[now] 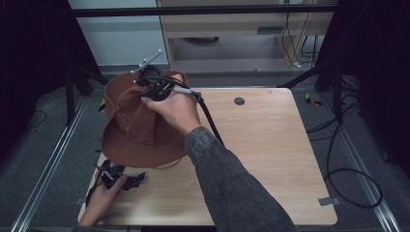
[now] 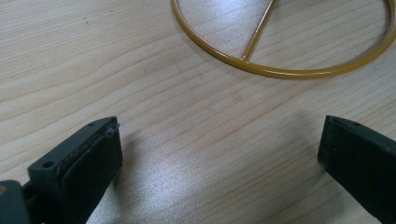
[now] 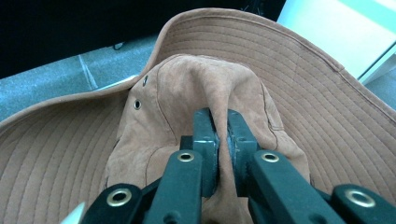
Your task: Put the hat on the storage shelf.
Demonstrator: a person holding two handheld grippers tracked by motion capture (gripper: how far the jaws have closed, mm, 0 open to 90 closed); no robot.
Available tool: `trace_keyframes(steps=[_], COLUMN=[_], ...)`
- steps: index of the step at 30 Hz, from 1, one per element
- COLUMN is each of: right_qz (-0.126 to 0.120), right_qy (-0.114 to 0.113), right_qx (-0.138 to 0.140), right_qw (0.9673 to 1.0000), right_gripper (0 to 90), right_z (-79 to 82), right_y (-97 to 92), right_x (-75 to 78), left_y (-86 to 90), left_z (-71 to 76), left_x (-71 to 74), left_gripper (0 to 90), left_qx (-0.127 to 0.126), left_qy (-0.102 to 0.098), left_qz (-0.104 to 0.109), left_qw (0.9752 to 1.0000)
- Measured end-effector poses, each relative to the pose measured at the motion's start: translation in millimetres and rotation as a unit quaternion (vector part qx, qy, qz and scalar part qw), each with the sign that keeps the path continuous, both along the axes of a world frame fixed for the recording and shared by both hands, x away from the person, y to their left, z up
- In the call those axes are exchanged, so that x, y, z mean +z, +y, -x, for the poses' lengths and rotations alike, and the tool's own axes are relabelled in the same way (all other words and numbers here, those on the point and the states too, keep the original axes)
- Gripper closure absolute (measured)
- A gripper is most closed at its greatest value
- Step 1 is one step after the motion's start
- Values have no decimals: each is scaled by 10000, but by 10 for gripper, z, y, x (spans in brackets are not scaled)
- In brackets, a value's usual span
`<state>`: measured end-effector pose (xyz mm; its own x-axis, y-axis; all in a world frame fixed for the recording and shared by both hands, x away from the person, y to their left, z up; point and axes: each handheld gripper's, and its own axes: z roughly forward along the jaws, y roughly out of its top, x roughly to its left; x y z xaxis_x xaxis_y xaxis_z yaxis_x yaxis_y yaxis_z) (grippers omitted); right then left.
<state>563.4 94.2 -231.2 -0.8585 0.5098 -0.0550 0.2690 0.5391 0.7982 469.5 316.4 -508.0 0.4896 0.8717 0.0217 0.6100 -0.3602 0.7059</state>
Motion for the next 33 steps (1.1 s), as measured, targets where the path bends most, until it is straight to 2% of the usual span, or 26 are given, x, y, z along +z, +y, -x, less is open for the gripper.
trace_keyframes(steps=[9,23,33], right_qz=[-85,-50,-84], right_qy=[39,101,131], right_qx=[-94,-117,-82], right_qw=[9999,9999,9998], right_gripper=[782,653,490], right_z=[-41,-48,-25], right_y=[1,-27,-96], right_x=[-11,-48,-50], left_y=[0,0,0], left_z=[0,0,0], left_x=[0,0,0], left_gripper=[0,0,0], left_qx=[2,0,9], left_qy=[-1,-2,-5], left_qz=[2,0,0], left_qw=[10000,10000,10000])
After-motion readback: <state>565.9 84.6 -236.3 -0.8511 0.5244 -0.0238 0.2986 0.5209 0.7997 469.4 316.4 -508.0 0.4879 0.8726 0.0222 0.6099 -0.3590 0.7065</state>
